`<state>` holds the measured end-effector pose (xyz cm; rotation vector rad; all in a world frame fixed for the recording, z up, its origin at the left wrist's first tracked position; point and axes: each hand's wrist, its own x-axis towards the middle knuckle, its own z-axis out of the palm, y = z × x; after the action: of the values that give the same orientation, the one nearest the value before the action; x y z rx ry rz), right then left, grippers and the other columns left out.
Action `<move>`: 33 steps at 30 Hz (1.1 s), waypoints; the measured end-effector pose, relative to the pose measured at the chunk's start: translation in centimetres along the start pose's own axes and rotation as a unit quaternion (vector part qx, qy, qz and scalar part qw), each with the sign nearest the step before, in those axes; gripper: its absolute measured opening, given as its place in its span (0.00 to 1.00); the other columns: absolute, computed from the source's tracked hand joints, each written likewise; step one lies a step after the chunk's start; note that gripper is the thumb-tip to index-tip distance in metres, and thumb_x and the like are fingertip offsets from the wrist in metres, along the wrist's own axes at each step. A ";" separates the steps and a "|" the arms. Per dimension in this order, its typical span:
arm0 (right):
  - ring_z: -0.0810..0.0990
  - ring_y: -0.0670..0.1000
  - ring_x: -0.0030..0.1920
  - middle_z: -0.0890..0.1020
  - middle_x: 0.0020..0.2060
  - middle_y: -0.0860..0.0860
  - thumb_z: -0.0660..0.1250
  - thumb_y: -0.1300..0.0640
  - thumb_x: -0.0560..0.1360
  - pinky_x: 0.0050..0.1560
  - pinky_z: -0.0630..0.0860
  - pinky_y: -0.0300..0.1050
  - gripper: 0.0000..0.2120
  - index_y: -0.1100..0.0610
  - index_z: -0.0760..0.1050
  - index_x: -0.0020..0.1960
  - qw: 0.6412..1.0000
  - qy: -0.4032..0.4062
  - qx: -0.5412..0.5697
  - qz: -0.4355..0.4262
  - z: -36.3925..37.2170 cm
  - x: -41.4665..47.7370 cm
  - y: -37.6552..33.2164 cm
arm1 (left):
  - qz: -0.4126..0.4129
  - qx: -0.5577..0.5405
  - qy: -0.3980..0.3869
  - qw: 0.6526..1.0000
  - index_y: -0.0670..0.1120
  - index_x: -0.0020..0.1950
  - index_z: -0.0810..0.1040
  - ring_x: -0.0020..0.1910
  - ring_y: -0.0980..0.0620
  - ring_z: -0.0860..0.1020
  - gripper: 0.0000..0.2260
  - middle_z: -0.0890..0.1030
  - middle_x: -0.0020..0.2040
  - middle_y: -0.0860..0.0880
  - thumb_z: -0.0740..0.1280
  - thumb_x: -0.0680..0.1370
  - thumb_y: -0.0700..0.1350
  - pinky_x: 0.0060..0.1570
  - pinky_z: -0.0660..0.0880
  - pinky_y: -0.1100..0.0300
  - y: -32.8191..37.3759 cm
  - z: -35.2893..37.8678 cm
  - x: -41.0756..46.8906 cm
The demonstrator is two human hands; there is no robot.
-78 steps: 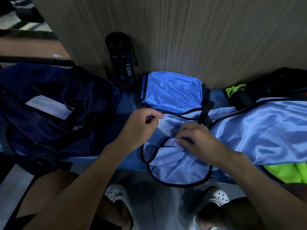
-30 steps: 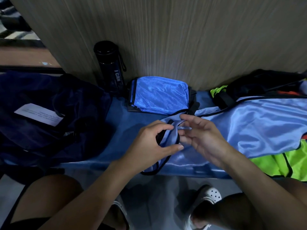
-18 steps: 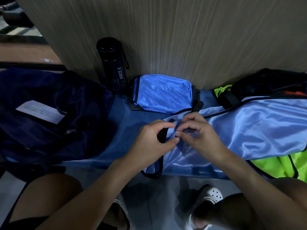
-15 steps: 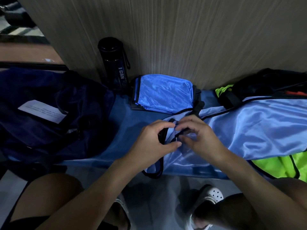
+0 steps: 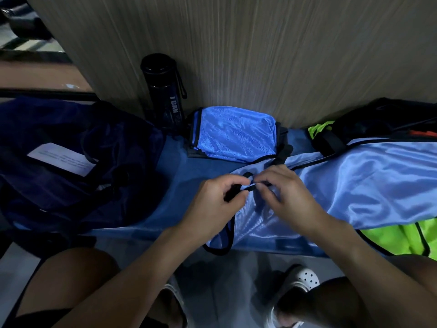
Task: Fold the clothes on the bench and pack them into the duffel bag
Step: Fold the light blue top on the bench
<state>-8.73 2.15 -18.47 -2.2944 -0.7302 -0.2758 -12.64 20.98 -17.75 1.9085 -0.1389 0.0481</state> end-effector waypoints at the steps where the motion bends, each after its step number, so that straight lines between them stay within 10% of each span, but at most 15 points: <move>1: 0.74 0.50 0.48 0.78 0.44 0.44 0.65 0.57 0.74 0.51 0.73 0.52 0.08 0.54 0.78 0.53 1.000 -0.007 0.005 0.000 0.0 0.0 0.0 | 0.005 0.000 0.006 1.000 0.47 0.54 0.83 0.37 0.50 0.81 0.08 0.85 0.40 0.50 0.71 0.77 0.37 0.44 0.79 0.51 0.0 0.0 0.0; 11: 0.77 0.48 0.51 0.78 0.47 0.46 0.62 0.57 0.78 0.54 0.70 0.37 0.08 0.59 0.79 0.50 1.000 0.012 0.027 -0.008 -0.6 0.2 -0.5 | 0.033 -0.040 -0.010 0.999 0.52 0.51 0.77 0.47 0.55 0.82 0.11 0.84 0.45 0.51 0.67 0.79 0.35 0.50 0.77 0.61 0.7 0.0 0.0; 16: 0.80 0.42 0.48 0.82 0.52 0.50 0.64 0.62 0.79 0.51 0.73 0.32 0.05 0.53 0.75 0.51 0.970 -0.068 0.210 0.097 -1.2 0.3 -1.4 | 0.017 -0.074 -0.048 0.996 0.50 0.53 0.74 0.37 0.55 0.77 0.10 0.82 0.39 0.49 0.66 0.79 0.35 0.41 0.74 0.60 1.5 -0.1 -0.1; 20: 0.76 0.39 0.46 0.80 0.45 0.49 0.64 0.61 0.80 0.49 0.68 0.28 0.10 0.48 0.78 0.55 0.980 -0.092 0.146 0.099 -1.1 0.4 -0.5 | -0.002 -0.002 -0.064 0.998 0.52 0.52 0.74 0.34 0.56 0.73 0.05 0.82 0.39 0.49 0.66 0.80 0.42 0.38 0.70 0.60 0.7 -1.1 1.3; 33: 0.74 0.49 0.34 0.76 0.33 0.50 0.65 0.63 0.79 0.37 0.69 0.39 0.05 0.55 0.74 0.45 0.988 -0.039 0.112 0.098 -0.1 0.2 -0.7 | -0.075 -0.043 -0.098 0.991 0.44 0.58 0.78 0.52 0.60 0.82 0.13 0.84 0.51 0.47 0.71 0.76 0.33 0.55 0.77 0.67 0.5 -1.6 2.5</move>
<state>-8.94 2.58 -17.89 -2.1507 -0.5396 -0.0114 -10.12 22.10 -16.53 1.8291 -0.1273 -0.2444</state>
